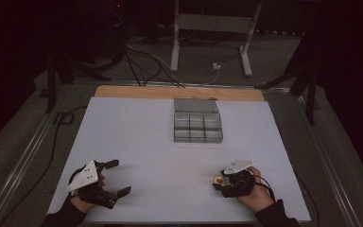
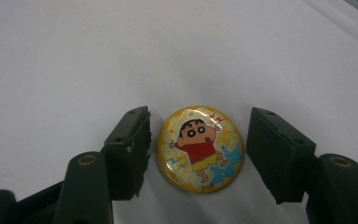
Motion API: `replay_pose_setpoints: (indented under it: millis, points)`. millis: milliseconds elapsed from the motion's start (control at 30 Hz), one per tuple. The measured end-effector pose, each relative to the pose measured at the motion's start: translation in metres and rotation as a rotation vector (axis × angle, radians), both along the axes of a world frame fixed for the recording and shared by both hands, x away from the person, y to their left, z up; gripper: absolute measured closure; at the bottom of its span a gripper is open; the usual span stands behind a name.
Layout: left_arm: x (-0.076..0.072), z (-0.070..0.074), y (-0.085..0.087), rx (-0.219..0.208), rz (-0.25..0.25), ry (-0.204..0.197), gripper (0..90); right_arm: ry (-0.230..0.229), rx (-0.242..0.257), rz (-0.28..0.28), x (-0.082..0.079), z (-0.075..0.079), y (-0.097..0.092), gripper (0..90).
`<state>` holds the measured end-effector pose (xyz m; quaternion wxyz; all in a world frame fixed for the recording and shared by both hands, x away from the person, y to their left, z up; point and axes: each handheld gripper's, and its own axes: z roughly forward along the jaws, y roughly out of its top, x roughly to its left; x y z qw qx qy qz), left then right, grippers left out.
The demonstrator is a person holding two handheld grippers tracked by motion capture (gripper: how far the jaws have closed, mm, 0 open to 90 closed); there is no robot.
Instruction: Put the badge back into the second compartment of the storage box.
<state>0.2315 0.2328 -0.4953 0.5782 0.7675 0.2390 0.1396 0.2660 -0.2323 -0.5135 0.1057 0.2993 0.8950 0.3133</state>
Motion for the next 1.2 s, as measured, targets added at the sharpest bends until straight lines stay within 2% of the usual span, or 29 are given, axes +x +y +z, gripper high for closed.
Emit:
replay_pose_setpoints:
  millis: [233, 433, 1200]
  points:
    - [0.0006, -0.0002, 0.0001, -0.001, 0.001, 0.003, 0.3, -0.001, -0.01, 0.02, -0.0018, 0.0006, 0.002, 46.7]
    - [0.0002, 0.0002, -0.0001, -0.001, 0.0, 0.002, 0.3, 0.017, -0.015, 0.01, -0.0007, 0.0013, 0.0028, 47.6]
    - [0.0015, -0.0007, -0.0004, 0.002, 0.0, 0.007, 0.4, 0.034, -0.018, -0.021, -0.0026, 0.0085, 0.0052, 47.9]
